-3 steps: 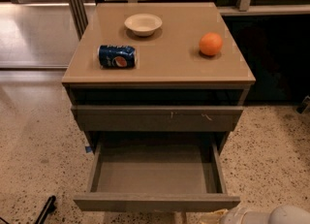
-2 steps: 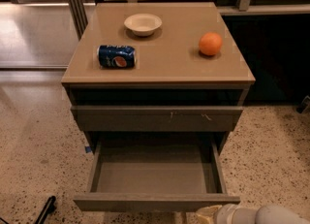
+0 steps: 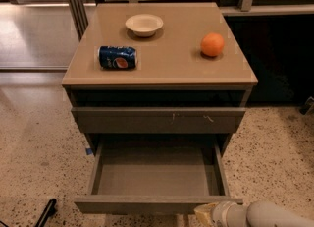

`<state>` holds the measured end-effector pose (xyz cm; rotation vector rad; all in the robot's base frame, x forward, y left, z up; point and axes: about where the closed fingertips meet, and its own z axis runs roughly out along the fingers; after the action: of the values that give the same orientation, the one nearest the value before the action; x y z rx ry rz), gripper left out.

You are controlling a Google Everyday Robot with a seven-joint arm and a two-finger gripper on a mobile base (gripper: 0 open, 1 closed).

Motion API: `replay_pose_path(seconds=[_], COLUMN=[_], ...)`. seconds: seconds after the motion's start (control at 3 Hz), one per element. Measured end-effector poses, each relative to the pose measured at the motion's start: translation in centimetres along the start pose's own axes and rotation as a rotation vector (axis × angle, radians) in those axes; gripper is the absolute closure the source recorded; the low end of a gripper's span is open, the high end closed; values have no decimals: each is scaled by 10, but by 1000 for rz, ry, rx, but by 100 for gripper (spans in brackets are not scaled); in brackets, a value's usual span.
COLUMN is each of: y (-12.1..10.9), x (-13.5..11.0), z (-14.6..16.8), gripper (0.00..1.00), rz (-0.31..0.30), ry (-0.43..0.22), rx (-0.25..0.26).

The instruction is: Close middle drawer

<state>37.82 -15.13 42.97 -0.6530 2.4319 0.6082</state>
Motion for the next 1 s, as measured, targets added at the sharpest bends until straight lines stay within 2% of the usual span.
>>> replay_pose_path(seconds=[0.33,0.67,1.0], y=[-26,-28,-33], x=[-3,-4,-5], z=[1,1,5], gripper=[100,100,100], rz=[5,5,35], ry=[23,24,11], rx=[40,42,66])
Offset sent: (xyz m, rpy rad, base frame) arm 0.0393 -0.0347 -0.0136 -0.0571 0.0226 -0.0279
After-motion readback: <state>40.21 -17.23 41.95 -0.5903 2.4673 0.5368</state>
